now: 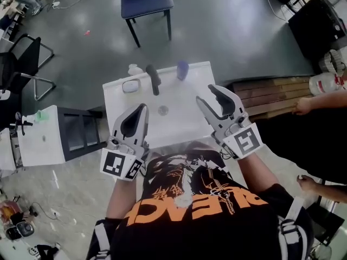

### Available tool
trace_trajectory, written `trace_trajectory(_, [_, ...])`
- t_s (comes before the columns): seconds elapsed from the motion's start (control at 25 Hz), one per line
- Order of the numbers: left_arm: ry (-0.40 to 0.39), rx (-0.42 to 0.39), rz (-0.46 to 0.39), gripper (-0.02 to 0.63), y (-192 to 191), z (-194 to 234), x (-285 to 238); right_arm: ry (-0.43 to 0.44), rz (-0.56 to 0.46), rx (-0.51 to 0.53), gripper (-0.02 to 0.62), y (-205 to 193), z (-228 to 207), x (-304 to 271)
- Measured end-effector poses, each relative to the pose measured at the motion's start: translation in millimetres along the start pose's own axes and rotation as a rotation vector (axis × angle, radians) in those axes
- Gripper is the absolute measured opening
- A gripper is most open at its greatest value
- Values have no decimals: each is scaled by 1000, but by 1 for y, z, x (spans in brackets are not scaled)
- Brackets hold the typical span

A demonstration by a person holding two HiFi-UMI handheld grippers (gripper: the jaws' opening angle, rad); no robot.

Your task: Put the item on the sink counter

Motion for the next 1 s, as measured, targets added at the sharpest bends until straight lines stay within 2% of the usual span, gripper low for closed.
trace_trajectory(0.2, [-26, -35, -11, 15, 8, -2, 1, 1, -28, -25, 139, 16, 11, 6])
trace_trajectory(0.8, [-94, -15, -12, 17, 16, -18, -11, -28, -60, -49, 17, 39, 24, 15])
trace_trajectory(1.0, [-93, -24, -13, 15, 17, -16, -13, -33, -41, -56, 14, 35, 25, 8])
Point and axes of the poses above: the fingertips, and each gripper's own axes: x backward along the fingers, z to its left, y out of its top, the point moved 4 cm from there along x, backward along the fingers, and after that the axes turned 5 degrees about -z, right-handed, at the moved point
